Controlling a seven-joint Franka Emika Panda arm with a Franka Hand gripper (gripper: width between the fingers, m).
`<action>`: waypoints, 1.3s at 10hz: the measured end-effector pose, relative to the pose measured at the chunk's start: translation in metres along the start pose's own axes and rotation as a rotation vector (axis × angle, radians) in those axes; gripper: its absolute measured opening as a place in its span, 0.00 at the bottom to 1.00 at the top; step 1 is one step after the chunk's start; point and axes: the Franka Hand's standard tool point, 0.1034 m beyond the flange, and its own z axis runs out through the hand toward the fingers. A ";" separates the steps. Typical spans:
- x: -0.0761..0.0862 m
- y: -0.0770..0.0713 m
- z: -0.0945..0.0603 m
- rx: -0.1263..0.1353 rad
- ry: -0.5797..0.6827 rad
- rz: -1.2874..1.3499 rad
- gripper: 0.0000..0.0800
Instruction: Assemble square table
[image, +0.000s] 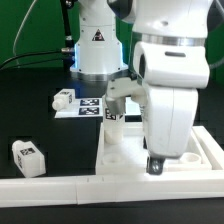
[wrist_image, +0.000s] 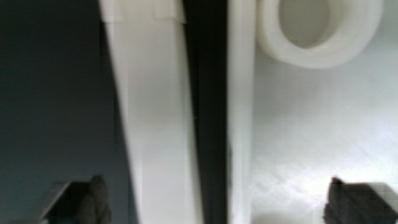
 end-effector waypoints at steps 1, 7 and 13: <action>0.001 0.003 -0.010 -0.022 -0.001 0.071 0.81; -0.016 0.003 -0.023 0.032 -0.027 0.480 0.81; -0.068 0.009 -0.033 0.062 -0.041 0.757 0.81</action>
Offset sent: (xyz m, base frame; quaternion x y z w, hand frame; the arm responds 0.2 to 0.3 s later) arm 0.0000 0.0000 0.0000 0.0000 0.0000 0.1938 0.9810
